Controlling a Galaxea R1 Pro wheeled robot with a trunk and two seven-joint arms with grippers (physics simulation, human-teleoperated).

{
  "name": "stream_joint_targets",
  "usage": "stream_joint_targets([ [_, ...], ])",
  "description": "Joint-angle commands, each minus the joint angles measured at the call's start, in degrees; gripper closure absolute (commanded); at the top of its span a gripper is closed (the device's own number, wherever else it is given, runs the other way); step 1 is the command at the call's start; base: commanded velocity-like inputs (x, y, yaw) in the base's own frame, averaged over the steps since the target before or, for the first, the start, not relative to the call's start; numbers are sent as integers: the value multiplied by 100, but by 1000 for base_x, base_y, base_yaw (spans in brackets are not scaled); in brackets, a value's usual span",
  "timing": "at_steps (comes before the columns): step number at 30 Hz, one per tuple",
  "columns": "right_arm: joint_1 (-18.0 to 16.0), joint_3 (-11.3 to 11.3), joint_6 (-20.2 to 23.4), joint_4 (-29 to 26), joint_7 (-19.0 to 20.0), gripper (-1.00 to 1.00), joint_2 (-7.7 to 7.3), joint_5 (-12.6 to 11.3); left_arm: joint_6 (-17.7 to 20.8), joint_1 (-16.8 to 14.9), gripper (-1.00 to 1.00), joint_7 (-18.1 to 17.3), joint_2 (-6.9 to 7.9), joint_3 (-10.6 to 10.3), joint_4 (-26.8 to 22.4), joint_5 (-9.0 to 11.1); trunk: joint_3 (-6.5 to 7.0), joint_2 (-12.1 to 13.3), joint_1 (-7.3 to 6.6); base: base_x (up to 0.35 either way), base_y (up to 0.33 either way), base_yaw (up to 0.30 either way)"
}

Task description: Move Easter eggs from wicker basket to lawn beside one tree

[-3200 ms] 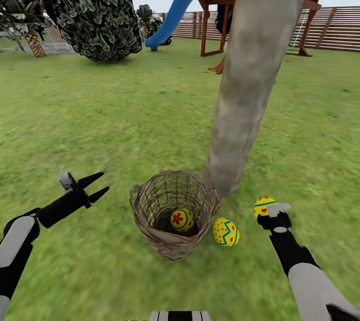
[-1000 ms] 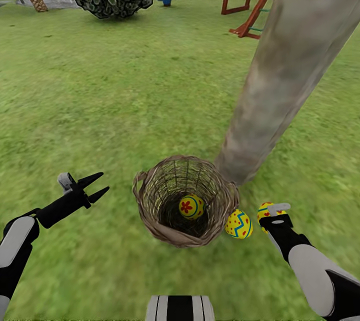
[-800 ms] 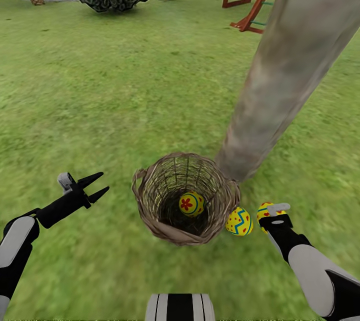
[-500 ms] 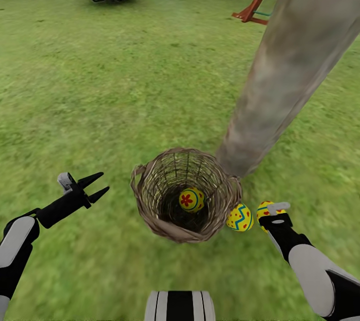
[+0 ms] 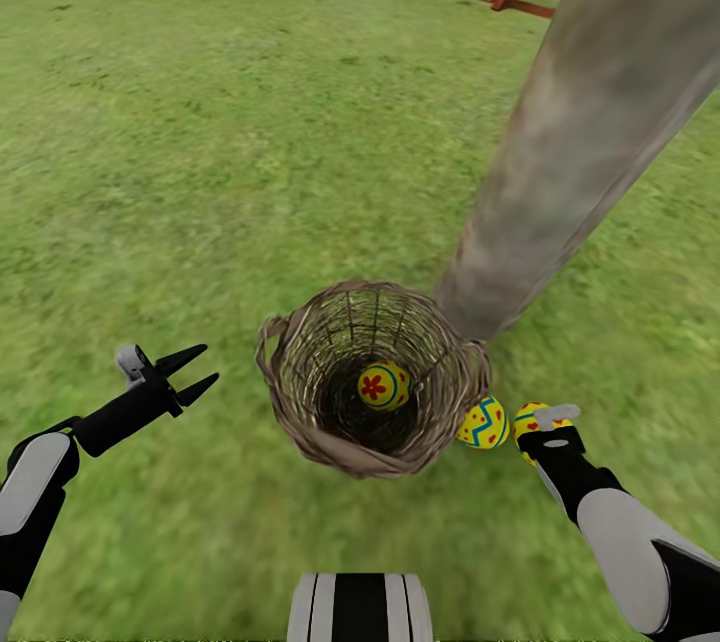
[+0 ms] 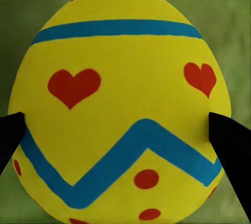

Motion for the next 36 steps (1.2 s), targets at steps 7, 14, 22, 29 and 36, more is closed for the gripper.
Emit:
stream_joint_targets([
  [7,-3,-17,23,-3,-5,100,2,42,30,-3,-100,-22,-1,7,3,-10,-159,-11,17,0,0,0],
  [14,-3,-22,23,-6,-5,-100,2,42,30,-3,-100,-23,-1,7,11,-10,-203,-14,22,0,0,0],
  [22,-3,-22,23,-16,3,-100,5,42,30,-3,-100,-14,-13,7,11,-10,-92,-7,9,0,0,0],
  [29,-3,-23,34,-400,7,-100,-7,34,30,-3,-100,-14,-18,6,4,-10,63,2,-9,0,0,0],
  [36,-3,-22,843,-1174,461,-100,-7,34,30,-3,-100,-14,-15,-2,3,-10,218,12,-27,0,0,0],
])
